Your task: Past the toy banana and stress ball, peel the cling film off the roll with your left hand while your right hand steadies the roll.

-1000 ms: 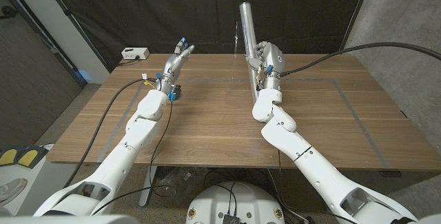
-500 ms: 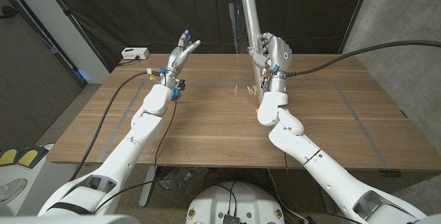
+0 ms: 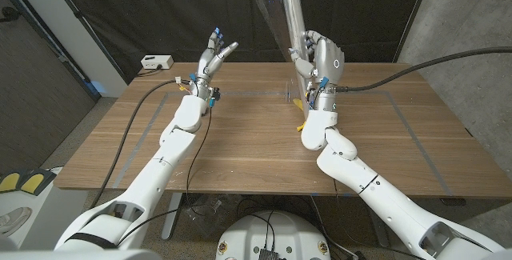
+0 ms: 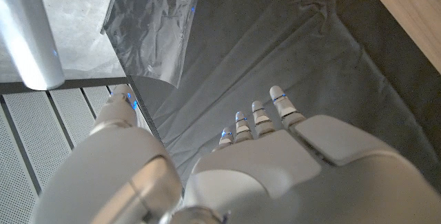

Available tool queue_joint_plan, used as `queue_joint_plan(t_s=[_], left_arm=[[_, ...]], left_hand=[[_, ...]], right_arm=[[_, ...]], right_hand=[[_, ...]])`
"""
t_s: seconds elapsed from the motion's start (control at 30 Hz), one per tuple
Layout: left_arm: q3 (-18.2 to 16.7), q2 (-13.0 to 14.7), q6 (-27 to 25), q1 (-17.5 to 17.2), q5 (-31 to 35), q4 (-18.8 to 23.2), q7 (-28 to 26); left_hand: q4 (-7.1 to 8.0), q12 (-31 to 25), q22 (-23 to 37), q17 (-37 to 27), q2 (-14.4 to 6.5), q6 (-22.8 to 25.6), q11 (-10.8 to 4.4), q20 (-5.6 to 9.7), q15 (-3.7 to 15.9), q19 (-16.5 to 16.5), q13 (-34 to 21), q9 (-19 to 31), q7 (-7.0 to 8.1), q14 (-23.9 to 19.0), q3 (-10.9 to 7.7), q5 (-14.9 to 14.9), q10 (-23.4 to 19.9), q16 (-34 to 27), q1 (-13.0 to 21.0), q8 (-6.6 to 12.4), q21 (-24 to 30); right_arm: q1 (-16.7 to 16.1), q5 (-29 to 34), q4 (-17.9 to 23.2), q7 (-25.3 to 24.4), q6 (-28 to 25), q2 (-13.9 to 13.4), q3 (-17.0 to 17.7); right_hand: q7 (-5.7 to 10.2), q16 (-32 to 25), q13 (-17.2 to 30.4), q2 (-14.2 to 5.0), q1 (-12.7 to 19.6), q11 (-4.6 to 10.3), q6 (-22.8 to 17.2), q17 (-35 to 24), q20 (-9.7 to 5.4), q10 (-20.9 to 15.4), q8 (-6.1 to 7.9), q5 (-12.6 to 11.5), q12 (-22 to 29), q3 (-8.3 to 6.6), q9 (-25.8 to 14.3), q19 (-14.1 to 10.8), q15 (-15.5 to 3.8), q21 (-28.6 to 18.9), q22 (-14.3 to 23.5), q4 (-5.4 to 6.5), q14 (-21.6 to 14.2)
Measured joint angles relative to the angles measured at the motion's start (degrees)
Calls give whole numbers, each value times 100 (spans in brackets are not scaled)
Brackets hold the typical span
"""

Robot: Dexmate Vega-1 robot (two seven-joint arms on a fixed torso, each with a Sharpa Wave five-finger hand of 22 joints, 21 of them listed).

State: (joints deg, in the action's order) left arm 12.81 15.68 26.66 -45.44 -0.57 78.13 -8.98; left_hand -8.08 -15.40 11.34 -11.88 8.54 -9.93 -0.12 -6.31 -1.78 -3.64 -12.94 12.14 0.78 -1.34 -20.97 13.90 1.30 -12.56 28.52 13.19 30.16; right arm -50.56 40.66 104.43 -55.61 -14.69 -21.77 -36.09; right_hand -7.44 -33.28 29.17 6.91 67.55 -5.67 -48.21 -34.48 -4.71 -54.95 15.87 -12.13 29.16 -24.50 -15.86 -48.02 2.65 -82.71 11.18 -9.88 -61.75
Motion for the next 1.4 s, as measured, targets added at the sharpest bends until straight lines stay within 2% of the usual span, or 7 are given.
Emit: queue_joint_plan(t_s=[0.43, 0.67, 0.83, 1.03, 1.1, 1.27, 1.4], left_arm=[[-2, -358, -173, -15, 549, 193, -955], [58, -445, -258, 56, 775, 243, -1217], [146, -440, -258, 153, 775, 228, -1217], [231, -421, -260, 246, 989, 164, -1333], [258, -413, -194, 285, 1047, 136, -1359], [319, -355, -89, 391, 1075, 48, -1335], [371, -297, 111, 477, 1058, -65, -1152]], left_hand=[[-71, -80, -16, 0, 20, 73, -15, -32, -14, 91, 1, 0, -71, -125, 25, 74, -77, 0, 237, 87, 0], [-159, -96, -16, 1, 54, 113, -58, 147, 93, 649, 1, -1, -194, -362, 33, 202, -121, -29, 840, 87, 195], [-166, -96, 0, 1, 85, 133, -123, 212, 117, 723, 1, 27, -215, -399, 40, 245, -56, -29, 986, 87, 206], [-133, -179, 20, 1, 45, 431, -372, 215, 197, 811, 1, 27, 82, -525, 122, 290, -222, -29, 1120, 145, 268], [-133, -203, 27, 4, 16, 526, -454, 311, 277, 928, 2, 26, 177, -621, 121, 290, -303, -29, 1256, 174, 327], [-142, -306, 53, 87, -263, 1085, -666, 644, 398, 1553, 28, 10, 495, -1235, -9, 265, -800, -91, 2078, 356, 643], [-153, -307, 106, 148, -654, 1698, -848, 730, 417, 2117, 92, -17, 695, -1945, -237, 25, -1402, -186, 2892, 548, 1034]], right_arm=[[2, -88, 275, -56, 385, -342, -143], [-16, -270, 435, 43, 721, -537, -182], [-16, -427, 435, 158, 990, -537, -182], [-18, -565, 575, 266, 1228, -747, -205], [-6, -627, 598, 304, 1325, -818, -207], [9, -790, 601, 380, 1580, -876, -203], [22, -878, 600, 420, 1721, -914, -176]], right_hand=[[0, 35, 64, 0, 0, 0, 0, -141, 0, 0, -7, 2, -22, 0, -26, 0, -9, -45, 1, 0, 10], [0, 26, 118, 1, 1, -20, -1, -171, 0, -20, -23, 23, -43, 0, -26, 1, -10, -45, 1, 0, 10], [-1, 21, 160, 1, 1, -20, -1, -174, -20, -20, -24, -20, -49, 0, -26, 102, -12, -45, 1, 0, 12], [-23, 19, 228, 8, 8, -20, -23, -184, -21, -20, -35, -20, -70, 0, -26, 103, -19, -87, 1, 0, 20], [-23, 19, 232, 8, 8, -20, -23, -186, -21, -20, -16, -20, -71, 0, -26, 103, -19, -87, 2, 0, 20], [-23, 20, 234, 9, 9, -20, -23, -187, -29, -20, -15, -20, -83, 0, -25, 112, -20, -88, -26, 0, 20], [-23, 21, 235, 9, 9, -20, -23, -188, -29, -20, -16, -19, -87, 0, -23, 112, -20, -87, -27, 0, 20]])
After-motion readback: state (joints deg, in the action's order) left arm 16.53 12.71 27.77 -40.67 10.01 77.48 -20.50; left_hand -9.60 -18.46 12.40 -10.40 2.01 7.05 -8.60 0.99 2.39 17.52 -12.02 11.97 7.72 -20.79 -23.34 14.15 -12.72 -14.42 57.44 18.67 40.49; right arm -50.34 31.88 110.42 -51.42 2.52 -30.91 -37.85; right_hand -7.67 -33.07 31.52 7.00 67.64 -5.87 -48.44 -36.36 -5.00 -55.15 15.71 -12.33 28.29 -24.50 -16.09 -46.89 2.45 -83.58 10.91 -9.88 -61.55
